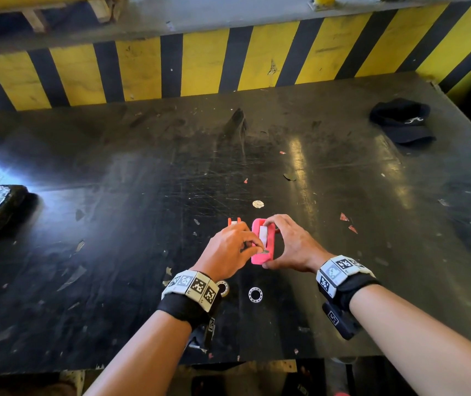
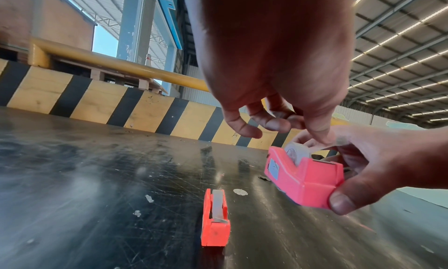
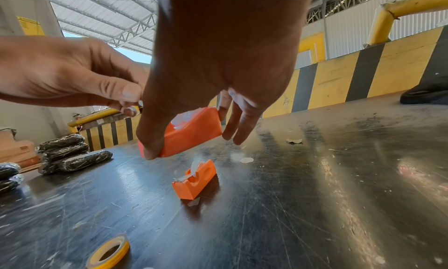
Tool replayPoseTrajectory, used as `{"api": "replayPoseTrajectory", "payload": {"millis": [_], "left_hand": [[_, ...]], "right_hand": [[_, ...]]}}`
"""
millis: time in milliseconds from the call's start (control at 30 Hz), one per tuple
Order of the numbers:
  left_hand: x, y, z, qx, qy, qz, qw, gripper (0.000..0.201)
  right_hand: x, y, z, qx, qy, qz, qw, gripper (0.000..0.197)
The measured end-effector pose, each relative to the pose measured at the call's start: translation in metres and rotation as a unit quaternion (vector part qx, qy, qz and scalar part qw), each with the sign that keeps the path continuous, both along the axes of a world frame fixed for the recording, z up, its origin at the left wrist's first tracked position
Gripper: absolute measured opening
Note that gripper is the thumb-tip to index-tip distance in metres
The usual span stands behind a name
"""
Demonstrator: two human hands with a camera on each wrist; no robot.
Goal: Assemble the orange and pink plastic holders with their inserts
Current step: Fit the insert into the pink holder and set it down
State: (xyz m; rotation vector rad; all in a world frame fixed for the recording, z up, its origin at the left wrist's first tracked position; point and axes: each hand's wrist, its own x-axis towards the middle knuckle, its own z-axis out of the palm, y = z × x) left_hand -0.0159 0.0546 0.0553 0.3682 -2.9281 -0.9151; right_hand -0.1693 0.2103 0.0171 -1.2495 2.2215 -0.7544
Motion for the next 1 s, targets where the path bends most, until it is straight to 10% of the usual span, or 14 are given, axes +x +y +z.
{"api": "replayPoseTrajectory", "payload": {"millis": [600, 1000], "left_hand": [[0.009, 0.015, -0.017, -0.141, -0.006, -0.014, 0.99, 0.027], [0.007, -0.032, -0.037, -0.043, -0.163, 0.038, 0.985, 0.02]], "right_hand": [[-0.009, 0.001, -0.009, -0.004, 0.002, 0.0, 1.0, 0.092], [-0.037, -0.023, -0.038, 0.073, 0.02, -0.017, 0.997, 0.095]]}}
